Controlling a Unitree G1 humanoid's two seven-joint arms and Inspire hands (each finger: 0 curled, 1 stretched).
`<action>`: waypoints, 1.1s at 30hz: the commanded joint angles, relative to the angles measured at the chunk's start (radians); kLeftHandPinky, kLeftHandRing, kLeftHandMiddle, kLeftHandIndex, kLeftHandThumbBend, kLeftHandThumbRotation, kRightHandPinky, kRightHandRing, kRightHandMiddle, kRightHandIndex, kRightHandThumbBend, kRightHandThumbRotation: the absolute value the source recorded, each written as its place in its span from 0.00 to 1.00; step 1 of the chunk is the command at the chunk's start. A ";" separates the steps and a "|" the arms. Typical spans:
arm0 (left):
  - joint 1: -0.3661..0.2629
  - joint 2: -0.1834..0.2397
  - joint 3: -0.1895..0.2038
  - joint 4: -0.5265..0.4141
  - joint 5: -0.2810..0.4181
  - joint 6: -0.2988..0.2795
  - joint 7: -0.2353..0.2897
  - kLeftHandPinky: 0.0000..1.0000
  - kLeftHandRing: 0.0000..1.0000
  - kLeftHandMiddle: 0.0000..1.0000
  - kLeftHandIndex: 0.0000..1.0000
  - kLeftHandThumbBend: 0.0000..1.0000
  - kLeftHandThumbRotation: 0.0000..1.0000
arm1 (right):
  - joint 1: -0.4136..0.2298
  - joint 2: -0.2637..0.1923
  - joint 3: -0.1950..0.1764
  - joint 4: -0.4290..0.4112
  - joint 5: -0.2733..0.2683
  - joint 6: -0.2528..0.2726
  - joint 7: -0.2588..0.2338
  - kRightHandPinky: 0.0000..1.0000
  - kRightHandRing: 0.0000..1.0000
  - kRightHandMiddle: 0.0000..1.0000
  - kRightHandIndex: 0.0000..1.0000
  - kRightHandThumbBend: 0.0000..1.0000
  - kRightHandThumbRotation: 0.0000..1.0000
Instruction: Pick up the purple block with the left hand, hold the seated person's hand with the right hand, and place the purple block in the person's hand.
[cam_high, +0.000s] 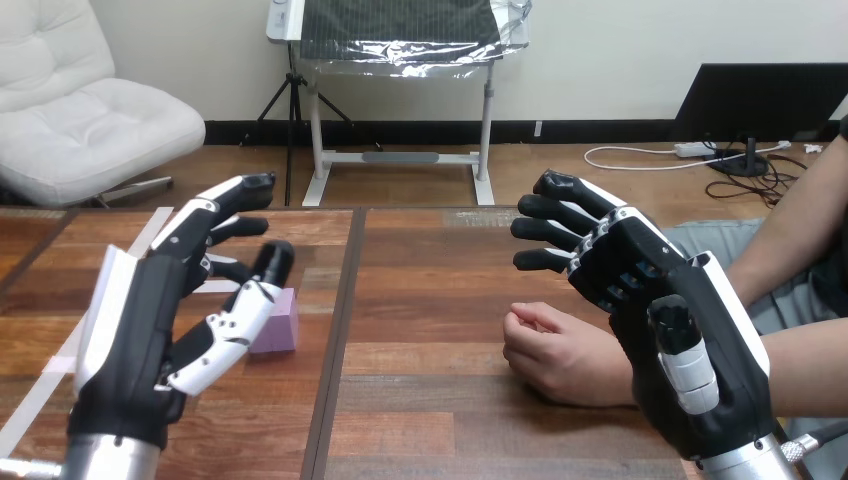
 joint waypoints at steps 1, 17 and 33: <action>-0.084 0.042 0.001 0.041 0.033 0.009 -0.003 0.59 0.77 0.82 0.80 0.42 0.51 | -0.061 0.002 -0.006 0.002 -0.003 -0.007 -0.005 0.73 0.80 0.82 0.84 0.93 0.82; -0.178 0.105 -0.004 0.163 0.095 0.039 -0.006 0.91 0.84 0.86 0.83 0.51 0.43 | -0.061 0.002 -0.008 0.004 -0.003 -0.005 -0.006 0.72 0.80 0.82 0.84 0.93 0.81; -0.298 0.158 -0.016 0.301 0.169 0.064 0.013 0.83 0.82 0.86 0.83 0.52 0.42 | -0.061 0.000 -0.014 0.007 -0.006 -0.009 -0.007 0.72 0.81 0.82 0.84 0.93 0.82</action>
